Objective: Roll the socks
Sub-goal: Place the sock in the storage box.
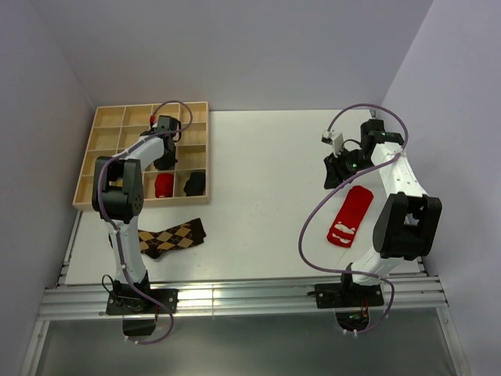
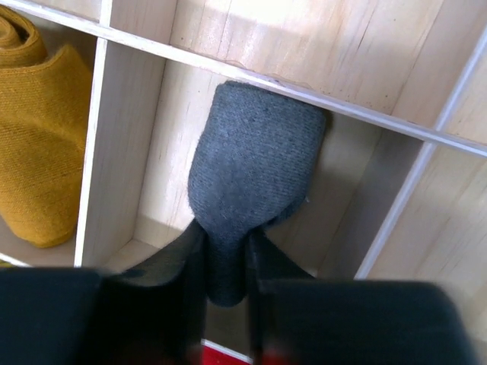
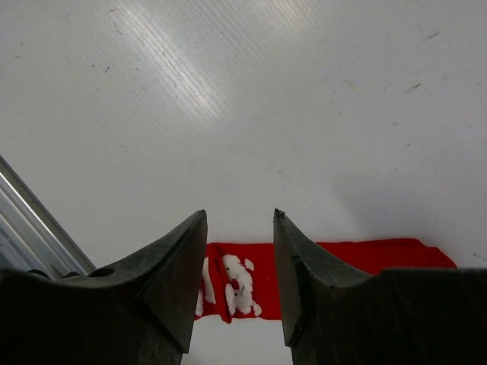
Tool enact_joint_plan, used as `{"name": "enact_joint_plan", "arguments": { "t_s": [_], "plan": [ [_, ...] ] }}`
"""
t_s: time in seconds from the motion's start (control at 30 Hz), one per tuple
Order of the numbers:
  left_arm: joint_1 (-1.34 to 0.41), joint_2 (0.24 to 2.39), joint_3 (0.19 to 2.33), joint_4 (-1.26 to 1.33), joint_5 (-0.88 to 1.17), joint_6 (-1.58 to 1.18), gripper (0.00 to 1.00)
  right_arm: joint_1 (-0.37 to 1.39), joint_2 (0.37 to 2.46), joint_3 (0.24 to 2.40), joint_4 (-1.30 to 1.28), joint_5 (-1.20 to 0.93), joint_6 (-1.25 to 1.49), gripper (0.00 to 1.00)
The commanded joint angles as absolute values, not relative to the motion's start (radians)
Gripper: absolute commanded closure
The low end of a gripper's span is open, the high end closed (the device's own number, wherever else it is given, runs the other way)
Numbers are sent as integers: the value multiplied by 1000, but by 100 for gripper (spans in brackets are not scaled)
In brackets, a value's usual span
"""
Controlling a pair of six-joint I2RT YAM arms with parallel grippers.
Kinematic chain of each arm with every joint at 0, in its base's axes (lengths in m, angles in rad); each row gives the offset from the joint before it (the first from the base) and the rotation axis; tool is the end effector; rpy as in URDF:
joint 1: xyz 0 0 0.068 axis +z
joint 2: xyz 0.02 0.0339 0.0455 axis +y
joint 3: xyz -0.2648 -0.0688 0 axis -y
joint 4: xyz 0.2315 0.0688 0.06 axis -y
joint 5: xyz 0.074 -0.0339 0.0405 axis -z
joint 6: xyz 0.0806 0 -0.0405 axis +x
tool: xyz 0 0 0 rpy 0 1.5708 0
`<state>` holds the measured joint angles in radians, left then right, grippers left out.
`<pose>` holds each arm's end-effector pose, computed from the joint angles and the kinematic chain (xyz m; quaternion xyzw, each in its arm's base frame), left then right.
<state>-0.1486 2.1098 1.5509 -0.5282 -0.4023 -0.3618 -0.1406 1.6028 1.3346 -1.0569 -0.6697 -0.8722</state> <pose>0.4526 -0.0358 0.1377 -0.1488 0.9408 0.1285 0.2760 0.3050 0.0074 0.2416 -0.3729 0.8609 0.2291 0.2594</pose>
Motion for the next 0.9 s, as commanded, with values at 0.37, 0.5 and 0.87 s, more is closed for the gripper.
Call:
{"name": "enact_joint_plan", "arguments": {
  "t_s": [0.37,0.5,0.87],
  "plan": [
    [-143,1996,1522,-523,-290,-417,49,-149,1577,1338,-1042,-670,-884,52],
    [-143,1957,1554,-549,-298,-413,45,-149,1583,1347,-1046,-672,-884,52],
    [-153,1834,1529,-560,-325,-434,36,-149,1589,1361,-1054,-677,-879,52]
  ]
}}
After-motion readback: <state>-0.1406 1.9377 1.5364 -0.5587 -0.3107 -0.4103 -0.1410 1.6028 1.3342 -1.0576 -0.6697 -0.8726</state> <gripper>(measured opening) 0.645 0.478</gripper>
